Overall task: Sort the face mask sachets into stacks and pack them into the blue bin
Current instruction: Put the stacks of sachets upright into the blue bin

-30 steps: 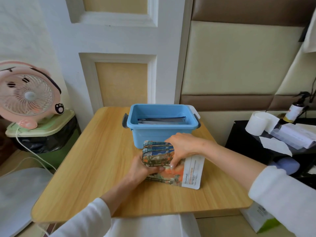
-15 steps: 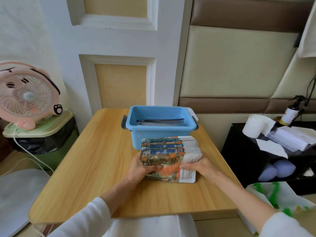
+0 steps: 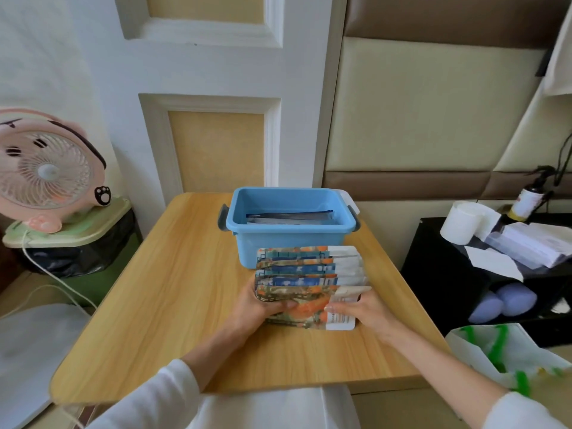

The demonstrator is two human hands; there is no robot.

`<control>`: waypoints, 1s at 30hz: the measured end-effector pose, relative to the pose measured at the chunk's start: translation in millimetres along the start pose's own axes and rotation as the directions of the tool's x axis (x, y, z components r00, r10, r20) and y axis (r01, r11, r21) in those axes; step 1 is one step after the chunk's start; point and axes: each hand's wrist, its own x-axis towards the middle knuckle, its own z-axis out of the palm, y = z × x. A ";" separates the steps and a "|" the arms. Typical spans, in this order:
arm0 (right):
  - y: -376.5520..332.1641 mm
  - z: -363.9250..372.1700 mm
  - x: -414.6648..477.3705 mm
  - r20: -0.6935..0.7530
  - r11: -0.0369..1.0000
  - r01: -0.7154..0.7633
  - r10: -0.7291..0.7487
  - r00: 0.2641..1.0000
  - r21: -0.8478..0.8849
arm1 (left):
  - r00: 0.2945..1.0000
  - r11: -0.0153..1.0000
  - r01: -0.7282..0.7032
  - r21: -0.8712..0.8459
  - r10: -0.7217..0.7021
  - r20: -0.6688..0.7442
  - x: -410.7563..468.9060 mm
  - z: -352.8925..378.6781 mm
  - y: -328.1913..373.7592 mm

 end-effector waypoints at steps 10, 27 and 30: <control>4.5 -0.5 -6.4 -0.047 0.982 -0.032 0.024 0.999 -0.185 | 0.996 0.998 -0.043 0.054 0.039 0.078 0.3 -1.4 2.0; -29.5 -11.4 -1.7 0.029 0.995 0.058 -0.055 0.998 -0.087 | 0.999 0.999 -0.050 0.009 0.050 0.022 -1.5 3.7 5.6; -70.5 -16.1 1.0 0.132 0.714 0.255 -0.224 0.966 -0.652 | 0.999 0.999 -0.049 -0.003 0.049 0.021 -1.6 4.5 5.8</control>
